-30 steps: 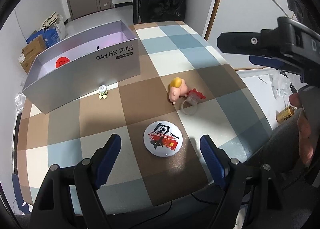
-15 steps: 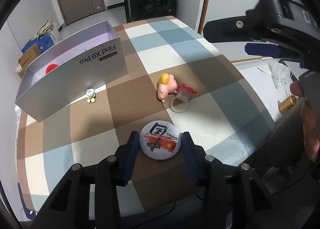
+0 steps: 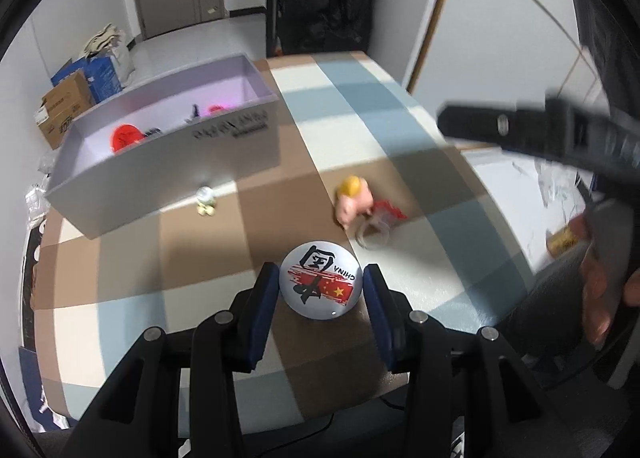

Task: Organize jewelry
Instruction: 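Grasp the white 'China' pin badge with the left tool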

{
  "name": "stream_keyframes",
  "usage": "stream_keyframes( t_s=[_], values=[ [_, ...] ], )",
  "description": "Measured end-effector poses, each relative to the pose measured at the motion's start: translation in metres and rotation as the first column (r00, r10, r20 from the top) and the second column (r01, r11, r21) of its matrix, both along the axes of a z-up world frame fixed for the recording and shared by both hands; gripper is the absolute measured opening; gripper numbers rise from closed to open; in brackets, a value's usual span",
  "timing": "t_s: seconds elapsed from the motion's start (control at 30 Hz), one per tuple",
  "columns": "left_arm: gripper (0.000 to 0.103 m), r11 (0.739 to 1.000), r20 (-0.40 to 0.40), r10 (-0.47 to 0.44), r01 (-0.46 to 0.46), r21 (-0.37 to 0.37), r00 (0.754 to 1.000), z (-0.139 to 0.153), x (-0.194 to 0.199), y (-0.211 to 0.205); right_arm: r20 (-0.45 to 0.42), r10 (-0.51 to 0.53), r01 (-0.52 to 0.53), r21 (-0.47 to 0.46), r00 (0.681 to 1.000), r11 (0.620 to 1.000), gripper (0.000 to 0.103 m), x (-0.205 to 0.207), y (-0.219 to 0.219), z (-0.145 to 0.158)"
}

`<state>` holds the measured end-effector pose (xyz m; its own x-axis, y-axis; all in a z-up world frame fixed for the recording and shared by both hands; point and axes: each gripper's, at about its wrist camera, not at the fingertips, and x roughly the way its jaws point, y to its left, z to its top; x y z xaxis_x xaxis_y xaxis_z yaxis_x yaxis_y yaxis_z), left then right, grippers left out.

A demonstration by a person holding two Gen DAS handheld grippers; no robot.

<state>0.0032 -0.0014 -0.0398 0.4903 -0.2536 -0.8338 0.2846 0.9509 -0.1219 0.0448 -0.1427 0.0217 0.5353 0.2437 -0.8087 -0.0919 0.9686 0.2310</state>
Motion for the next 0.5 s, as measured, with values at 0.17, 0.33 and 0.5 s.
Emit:
stream_keyframes(
  t_s=[0.17, 0.33, 0.5],
  values=[
    [0.037, 0.995, 0.02, 0.08, -0.079, -0.067, 0.997, 0.012, 0.009, 0.019, -0.005, -0.005, 0.005, -0.006, 1.0, 1.0, 0.103, 0.001, 0.0, -0.001],
    [0.037, 0.976, 0.026, 0.168, -0.162, -0.146, 0.986, 0.023, 0.016, 0.042, -0.012, 0.02, -0.02, -0.008, 1.0, 1.0, 0.103, 0.002, 0.007, -0.003],
    [0.037, 0.948, 0.024, 0.239, -0.229, -0.22, 0.971, 0.03, 0.022, 0.065, -0.039, 0.078, -0.078, 0.003, 0.996, 0.997, 0.103, 0.004, 0.021, -0.01]
  ],
)
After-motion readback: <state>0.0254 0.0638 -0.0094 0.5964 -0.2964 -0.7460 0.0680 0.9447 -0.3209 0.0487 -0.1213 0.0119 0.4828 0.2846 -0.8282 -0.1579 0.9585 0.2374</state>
